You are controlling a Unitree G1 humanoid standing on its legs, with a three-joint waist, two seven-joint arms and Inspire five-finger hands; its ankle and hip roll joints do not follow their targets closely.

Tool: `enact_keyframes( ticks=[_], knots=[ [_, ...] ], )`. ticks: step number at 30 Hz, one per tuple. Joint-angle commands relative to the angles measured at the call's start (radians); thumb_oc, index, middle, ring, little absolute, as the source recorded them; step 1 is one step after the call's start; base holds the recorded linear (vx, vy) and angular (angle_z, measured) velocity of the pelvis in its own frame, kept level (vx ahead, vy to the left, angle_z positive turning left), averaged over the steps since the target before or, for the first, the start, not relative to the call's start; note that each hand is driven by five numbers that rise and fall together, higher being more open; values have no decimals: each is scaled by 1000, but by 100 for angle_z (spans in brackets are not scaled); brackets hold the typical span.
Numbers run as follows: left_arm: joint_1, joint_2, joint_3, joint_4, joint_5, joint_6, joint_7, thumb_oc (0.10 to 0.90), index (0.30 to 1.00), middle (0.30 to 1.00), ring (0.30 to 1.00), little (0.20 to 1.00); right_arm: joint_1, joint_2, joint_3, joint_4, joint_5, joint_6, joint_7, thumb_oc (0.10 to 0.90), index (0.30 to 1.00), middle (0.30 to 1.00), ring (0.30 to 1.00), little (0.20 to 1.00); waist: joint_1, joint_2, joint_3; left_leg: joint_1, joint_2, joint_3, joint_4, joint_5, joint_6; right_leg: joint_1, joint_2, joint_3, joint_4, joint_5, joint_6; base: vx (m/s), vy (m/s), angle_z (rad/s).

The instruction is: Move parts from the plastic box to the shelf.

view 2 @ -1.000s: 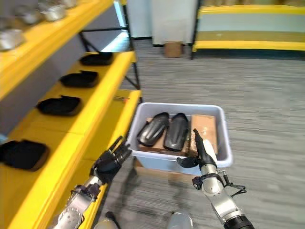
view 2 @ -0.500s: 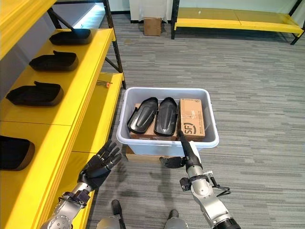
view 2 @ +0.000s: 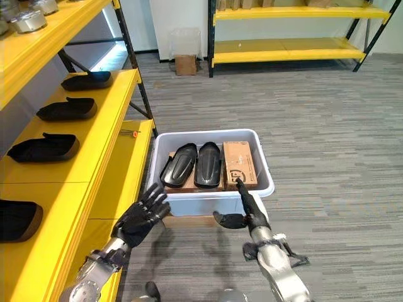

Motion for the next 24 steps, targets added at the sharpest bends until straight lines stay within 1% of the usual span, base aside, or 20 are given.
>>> enact_keyframes(
  ticks=[1,8,13,18,19,21,22,23,24],
  knots=[
    [-148,7,97,-89,-5,-114,-63,900,1000,1000,1000,1000,-101,-18,-9,-12,21,-69,7,900,1000,1000,1000,1000,-21,-46,39,67,-18,-7,-4,-109,24,5,17,-3,-51,8,13,62,-19,-18],
    [-122,5,113,-109,-1,-91,-77,900,1000,1000,1000,1000,-111,-16,-8,-29,3,-51,-8,900,1000,1000,1000,1000,-4,-55,26,72,-20,-6,-7,-112,26,33,16,-5,-92,20,14,46,-37,-6],
    [-100,7,132,-118,5,-70,-88,900,1000,1000,1000,1000,-116,-21,-10,-35,0,-37,-11,900,1000,1000,1000,1000,5,-61,20,73,-15,-8,-4,-112,26,53,26,-12,-103,13,4,59,-45,-2],
    [-90,-3,145,-122,11,-73,-60,900,1000,1000,1000,1000,-136,-33,-3,-41,-51,-53,4,900,1000,1000,1000,1000,17,-67,19,74,-6,-8,31,-129,19,67,20,-19,-127,25,-1,69,54,-2],
    [-92,-2,149,-117,33,-74,-50,900,1000,1000,1000,1000,-150,-39,3,-37,-43,-54,0,900,1000,1000,1000,1000,22,-68,19,78,-8,-7,40,-138,22,68,15,-20,-126,26,1,117,300,-13],
    [-93,25,153,-103,106,-62,-61,900,1000,1000,1000,1000,-172,-43,-4,-37,-34,-54,-25,900,1000,1000,1000,1000,30,-68,24,70,-24,-14,66,-159,45,51,13,-19,-45,-11,1,109,348,-20],
    [-85,41,160,-95,91,-44,-74,900,1000,1000,1000,1000,-175,-46,-12,-44,-19,-52,-37,900,1000,1000,1000,1000,35,-66,31,62,-31,-12,73,-163,57,36,17,-34,10,-37,-3,47,236,-13],
    [-77,47,169,-92,79,-31,-78,900,1000,1000,1000,1000,-178,-43,-16,-46,-10,-49,-45,900,1000,1000,1000,1000,42,-62,36,62,-34,-8,70,-163,69,4,10,-52,94,-49,1,33,191,-1],
    [-70,52,177,-90,79,-20,-79,900,1000,1000,1000,1000,-181,-38,-18,-49,-1,-45,-50,900,1000,1000,1000,1000,46,-58,43,62,-36,-4,68,-164,78,-31,-1,-67,171,-47,10,36,160,-1]
  ],
)
